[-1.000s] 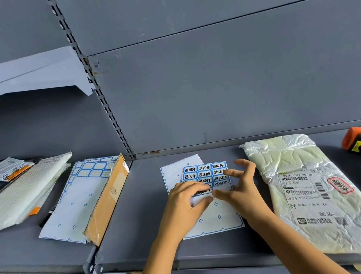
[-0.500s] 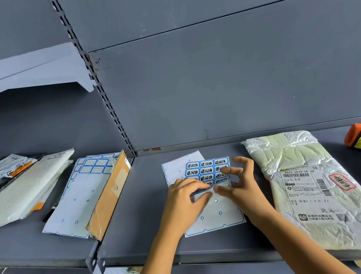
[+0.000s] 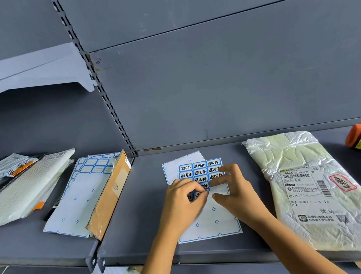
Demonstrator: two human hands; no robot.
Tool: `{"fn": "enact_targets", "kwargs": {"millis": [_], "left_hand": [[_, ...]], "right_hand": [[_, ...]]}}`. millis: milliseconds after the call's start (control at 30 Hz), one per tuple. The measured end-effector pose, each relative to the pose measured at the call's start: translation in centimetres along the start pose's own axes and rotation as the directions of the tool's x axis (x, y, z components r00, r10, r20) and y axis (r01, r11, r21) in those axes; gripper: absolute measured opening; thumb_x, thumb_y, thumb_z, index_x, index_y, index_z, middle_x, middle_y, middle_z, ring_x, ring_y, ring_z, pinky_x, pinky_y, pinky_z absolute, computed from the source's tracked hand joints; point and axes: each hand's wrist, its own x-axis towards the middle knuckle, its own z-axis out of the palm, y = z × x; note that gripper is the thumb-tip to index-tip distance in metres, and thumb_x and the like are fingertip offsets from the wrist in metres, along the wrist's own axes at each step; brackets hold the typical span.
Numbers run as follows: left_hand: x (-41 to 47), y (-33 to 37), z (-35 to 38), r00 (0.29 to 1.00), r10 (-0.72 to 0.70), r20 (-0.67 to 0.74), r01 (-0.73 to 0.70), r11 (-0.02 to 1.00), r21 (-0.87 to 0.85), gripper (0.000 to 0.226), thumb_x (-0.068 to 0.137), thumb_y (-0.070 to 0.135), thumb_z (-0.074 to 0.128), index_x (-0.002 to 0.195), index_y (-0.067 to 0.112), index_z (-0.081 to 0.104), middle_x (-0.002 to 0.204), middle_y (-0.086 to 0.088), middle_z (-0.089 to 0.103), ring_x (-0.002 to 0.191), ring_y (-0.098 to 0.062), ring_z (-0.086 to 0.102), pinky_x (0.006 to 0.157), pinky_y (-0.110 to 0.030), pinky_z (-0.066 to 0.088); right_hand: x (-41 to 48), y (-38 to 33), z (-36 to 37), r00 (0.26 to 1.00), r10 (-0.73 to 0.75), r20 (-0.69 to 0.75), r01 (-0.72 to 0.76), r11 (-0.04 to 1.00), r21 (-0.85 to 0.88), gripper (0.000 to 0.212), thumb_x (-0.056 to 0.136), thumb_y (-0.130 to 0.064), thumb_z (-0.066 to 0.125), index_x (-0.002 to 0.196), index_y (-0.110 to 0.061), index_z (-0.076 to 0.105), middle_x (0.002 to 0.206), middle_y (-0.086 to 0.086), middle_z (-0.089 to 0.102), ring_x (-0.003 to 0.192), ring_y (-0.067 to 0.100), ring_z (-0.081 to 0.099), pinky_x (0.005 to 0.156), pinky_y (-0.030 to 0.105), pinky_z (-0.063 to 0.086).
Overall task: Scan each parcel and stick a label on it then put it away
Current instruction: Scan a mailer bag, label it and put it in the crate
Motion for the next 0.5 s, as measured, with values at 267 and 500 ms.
{"fn": "enact_targets", "kwargs": {"millis": [267,500], "left_hand": [[-0.1,0.3,-0.3,0.988,-0.142,0.063,0.149,0.979,-0.138,0.008,0.08,0.011,0.07,0.073,0.011,0.067,0.075,0.004,0.064,0.073,-0.015,0.058,0.068,-0.032,0.048],[0.0,0.5,-0.5,0.961,-0.26,0.097,0.274,0.943,-0.19,0.01,0.081,0.008,0.068,0.072,0.01,0.066,0.071,0.0,0.064,0.07,-0.017,0.058,0.063,-0.022,0.043]], "right_hand": [[0.0,-0.9,0.0,0.996,-0.013,0.092,0.027,0.987,-0.161,0.042,0.08,0.0,0.055,0.105,-0.026,0.033,0.103,-0.016,0.066,0.064,-0.011,0.052,0.058,0.006,0.037],[0.2,-1.5,0.4,0.994,-0.016,0.107,0.043,0.966,-0.254,0.034,0.082,0.002,0.052,0.103,-0.018,0.033,0.117,-0.004,0.067,0.085,0.019,0.06,0.056,0.003,0.035]]}}
